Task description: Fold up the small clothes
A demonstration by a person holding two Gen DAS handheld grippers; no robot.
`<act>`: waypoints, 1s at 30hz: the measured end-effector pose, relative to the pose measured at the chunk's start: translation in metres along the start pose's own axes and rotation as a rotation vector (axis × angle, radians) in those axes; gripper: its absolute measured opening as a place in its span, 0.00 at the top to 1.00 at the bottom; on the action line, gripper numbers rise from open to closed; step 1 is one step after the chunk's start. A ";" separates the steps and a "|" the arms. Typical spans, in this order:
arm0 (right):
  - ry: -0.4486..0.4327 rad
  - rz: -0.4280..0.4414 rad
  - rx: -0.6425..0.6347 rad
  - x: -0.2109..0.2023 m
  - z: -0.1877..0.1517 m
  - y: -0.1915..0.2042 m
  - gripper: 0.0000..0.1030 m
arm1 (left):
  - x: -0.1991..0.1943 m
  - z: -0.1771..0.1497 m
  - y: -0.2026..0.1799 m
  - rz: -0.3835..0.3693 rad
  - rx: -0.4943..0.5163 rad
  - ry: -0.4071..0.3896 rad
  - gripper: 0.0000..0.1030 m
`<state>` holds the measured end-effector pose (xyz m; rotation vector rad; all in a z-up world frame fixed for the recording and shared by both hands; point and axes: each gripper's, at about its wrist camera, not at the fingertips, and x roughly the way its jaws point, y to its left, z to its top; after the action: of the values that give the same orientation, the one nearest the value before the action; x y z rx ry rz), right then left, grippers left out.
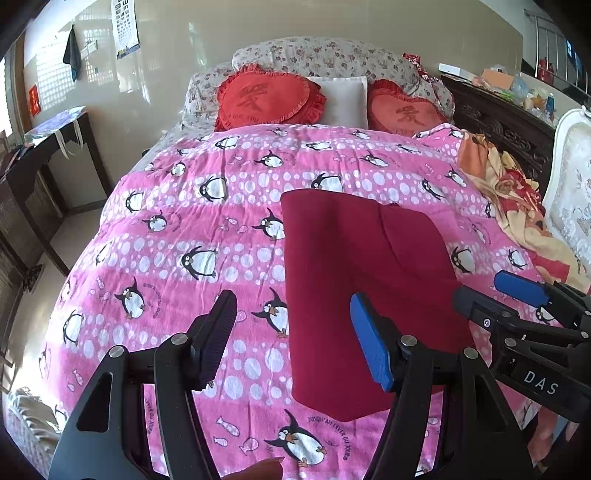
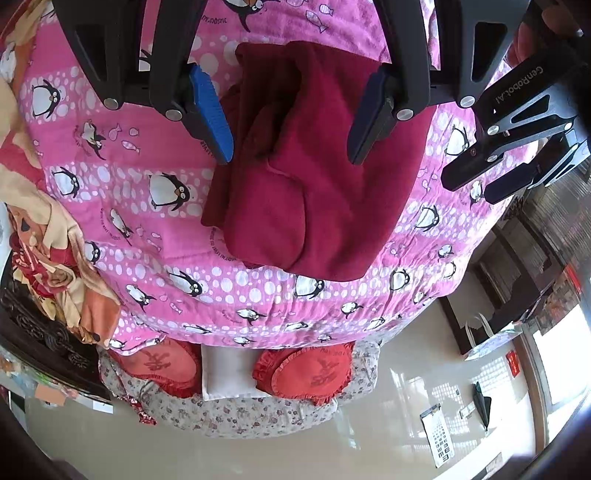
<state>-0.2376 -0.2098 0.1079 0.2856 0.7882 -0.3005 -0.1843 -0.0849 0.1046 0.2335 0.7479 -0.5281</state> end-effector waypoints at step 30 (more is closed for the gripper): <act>0.026 -0.009 0.013 0.010 0.000 -0.002 0.36 | 0.009 -0.002 -0.003 -0.008 -0.002 0.018 0.38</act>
<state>-0.2317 -0.2137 0.1000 0.2992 0.8131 -0.3108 -0.1818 -0.0903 0.0962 0.2340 0.7673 -0.5329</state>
